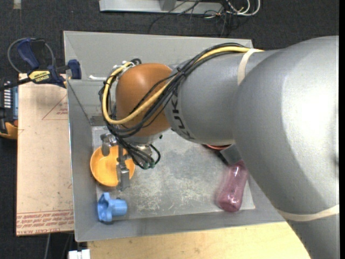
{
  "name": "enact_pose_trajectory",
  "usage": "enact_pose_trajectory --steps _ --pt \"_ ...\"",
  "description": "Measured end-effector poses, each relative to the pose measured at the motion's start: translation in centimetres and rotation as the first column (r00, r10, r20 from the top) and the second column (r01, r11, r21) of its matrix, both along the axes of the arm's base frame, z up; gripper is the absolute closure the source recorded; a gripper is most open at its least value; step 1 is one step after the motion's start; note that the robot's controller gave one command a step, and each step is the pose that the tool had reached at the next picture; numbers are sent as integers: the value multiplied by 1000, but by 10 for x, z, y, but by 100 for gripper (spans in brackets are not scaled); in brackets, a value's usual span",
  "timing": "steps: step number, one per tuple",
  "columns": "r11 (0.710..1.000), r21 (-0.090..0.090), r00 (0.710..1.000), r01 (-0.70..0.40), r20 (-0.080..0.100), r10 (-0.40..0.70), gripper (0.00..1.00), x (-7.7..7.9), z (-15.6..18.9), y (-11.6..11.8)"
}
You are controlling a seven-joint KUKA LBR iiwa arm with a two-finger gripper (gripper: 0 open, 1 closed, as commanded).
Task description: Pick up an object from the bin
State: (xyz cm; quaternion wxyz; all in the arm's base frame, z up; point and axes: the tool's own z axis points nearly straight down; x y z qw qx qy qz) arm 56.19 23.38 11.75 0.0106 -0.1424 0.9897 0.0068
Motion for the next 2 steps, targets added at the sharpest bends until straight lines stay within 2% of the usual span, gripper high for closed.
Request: enact_pose_trajectory --steps 1,2 --pt "1000 0 1000 0 0 0 0 0 0 0" --pt "1000 0 1000 -29 -1 29 0 -16 -26 -3"
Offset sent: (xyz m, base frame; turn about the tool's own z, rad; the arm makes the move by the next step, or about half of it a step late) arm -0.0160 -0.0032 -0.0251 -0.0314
